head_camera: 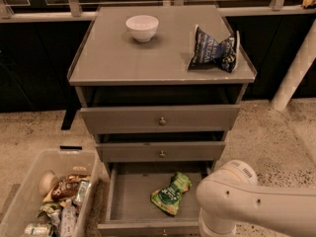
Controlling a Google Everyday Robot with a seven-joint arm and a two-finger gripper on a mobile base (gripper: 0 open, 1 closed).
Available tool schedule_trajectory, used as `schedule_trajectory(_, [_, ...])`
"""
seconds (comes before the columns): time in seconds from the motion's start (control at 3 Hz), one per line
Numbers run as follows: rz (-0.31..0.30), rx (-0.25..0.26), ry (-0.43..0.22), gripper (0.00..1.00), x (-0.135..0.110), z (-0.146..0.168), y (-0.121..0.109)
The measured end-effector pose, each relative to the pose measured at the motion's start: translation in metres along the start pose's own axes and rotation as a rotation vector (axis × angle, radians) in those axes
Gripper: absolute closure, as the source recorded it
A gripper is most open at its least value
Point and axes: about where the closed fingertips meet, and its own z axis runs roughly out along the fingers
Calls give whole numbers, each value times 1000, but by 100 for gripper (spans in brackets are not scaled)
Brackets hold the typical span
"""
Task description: Pick green rice chip bag from bottom drawer and place on counter
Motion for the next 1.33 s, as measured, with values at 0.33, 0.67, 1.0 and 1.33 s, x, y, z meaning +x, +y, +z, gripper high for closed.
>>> schedule_trajectory(0.33, [-10, -23, 56, 0, 2, 24, -12])
schedule_trajectory(0.67, [-11, -23, 56, 0, 2, 24, -12])
schedule_trajectory(1.0, [-7, -8, 21, 0, 15, 29, -28])
schedule_trajectory(1.33, [-19, 27, -22, 0, 32, 42, -77])
